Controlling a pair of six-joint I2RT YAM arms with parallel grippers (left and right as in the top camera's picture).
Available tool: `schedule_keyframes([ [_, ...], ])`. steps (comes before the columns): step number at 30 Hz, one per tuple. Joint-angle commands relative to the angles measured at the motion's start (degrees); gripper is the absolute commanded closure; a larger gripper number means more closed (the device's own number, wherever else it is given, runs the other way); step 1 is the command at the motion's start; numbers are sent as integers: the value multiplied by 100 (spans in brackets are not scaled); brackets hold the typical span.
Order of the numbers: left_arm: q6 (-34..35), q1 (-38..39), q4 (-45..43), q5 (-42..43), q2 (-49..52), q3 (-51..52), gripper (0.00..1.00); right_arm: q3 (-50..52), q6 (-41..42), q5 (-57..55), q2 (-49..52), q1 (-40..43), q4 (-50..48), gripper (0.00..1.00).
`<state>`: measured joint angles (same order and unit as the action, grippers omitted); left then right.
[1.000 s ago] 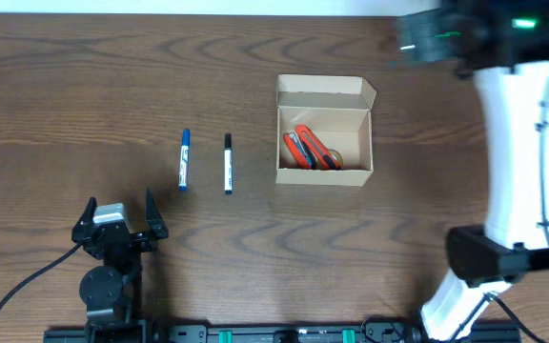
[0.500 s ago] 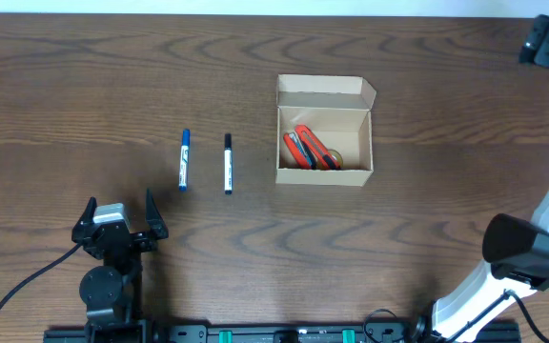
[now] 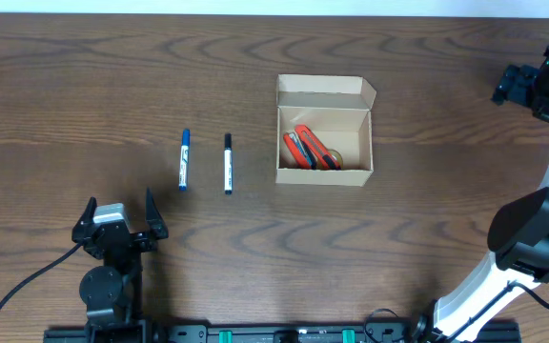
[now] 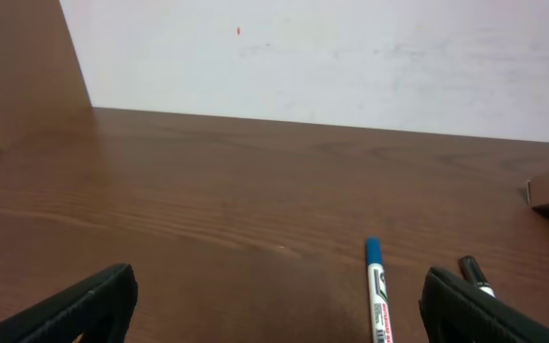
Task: Pack container
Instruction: 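Raise the right gripper out of the box and withdraw right, then move the left gripper over the blue-capped marker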
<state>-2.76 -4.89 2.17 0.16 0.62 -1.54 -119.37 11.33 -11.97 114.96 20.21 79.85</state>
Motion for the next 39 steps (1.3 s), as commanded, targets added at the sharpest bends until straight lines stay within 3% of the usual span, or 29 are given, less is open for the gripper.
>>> schedule_keyframes([
  [1,66,-35,-17,116,-37,127,5,55,107,22,-44,2,-9,1],
  [6,352,-35,-651,1064,-37,-105,5,55,105,22,-46,2,-13,1],
  [8,361,-35,-398,1296,-37,-455,5,55,105,22,-46,2,-11,1],
  [14,59,-35,1436,1805,-37,-2424,5,55,105,22,-46,2,-13,1],
  [21,-177,-35,1001,2199,-37,-4234,5,55,105,212,-46,2,70,1],
  [28,-520,-35,1270,2621,11,-4513,5,55,105,214,-44,2,70,1],
  [31,-577,-35,1755,2719,522,-4544,5,55,105,214,-46,2,70,1],
  [35,-581,-35,2629,3106,2065,-4935,5,55,105,214,-46,2,70,1],
  [39,-645,-33,3980,2441,3919,-6057,5,55,105,214,-46,2,70,1],
])
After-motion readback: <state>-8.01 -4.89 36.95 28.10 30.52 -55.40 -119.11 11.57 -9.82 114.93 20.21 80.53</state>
